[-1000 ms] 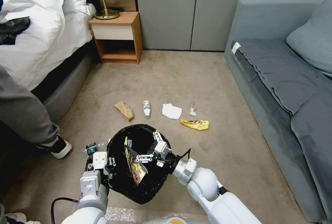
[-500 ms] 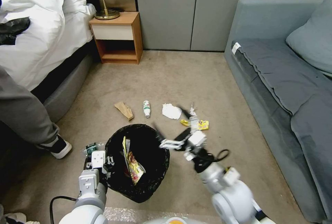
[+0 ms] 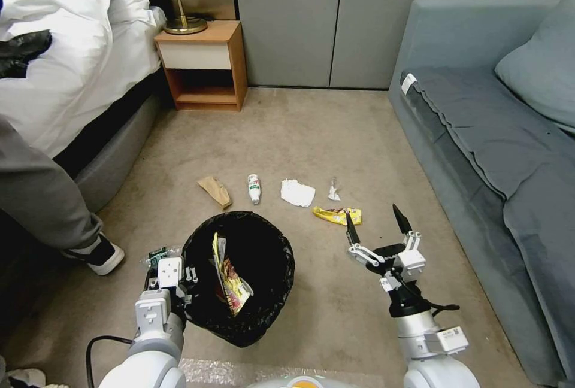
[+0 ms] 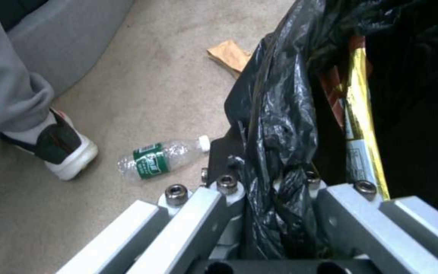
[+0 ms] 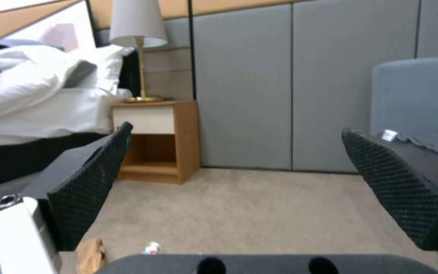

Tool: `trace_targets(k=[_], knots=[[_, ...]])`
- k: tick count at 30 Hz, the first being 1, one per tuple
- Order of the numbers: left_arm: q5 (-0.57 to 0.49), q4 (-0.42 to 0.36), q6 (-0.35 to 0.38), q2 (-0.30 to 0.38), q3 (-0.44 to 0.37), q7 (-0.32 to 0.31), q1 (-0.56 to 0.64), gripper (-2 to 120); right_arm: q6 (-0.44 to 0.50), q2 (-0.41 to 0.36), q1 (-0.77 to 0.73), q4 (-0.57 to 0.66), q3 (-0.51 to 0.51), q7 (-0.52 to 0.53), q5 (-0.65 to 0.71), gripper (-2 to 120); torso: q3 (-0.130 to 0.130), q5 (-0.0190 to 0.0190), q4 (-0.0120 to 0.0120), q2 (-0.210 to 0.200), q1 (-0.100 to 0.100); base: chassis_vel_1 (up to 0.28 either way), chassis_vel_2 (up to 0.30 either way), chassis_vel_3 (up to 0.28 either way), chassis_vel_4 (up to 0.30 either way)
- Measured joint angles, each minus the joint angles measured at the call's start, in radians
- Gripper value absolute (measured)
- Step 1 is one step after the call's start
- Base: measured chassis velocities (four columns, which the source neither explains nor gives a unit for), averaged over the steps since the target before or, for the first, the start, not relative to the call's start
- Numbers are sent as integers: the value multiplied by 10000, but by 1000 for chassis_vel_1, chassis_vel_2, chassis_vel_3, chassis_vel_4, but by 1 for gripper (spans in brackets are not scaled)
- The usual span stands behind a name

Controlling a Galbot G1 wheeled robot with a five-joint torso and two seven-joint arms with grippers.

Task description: Pick up the trash bin, then pick up the garbage from the floor and place it into the trash bin.

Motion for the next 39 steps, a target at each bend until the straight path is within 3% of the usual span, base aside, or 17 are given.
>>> trace_targets(k=[20, 39], knots=[[51, -1, 4, -69, 27, -10, 46, 3, -102, -21, 353, -338, 253, 52, 302, 100, 0, -1, -1, 0, -1, -18, 16, 18, -17], [23, -83, 0, -72, -20, -23, 57, 3, -169, -76, 446, -450, 93, -43, 280, 100, 1, 2, 1, 0, 0, -197, 204, 210, -198]])
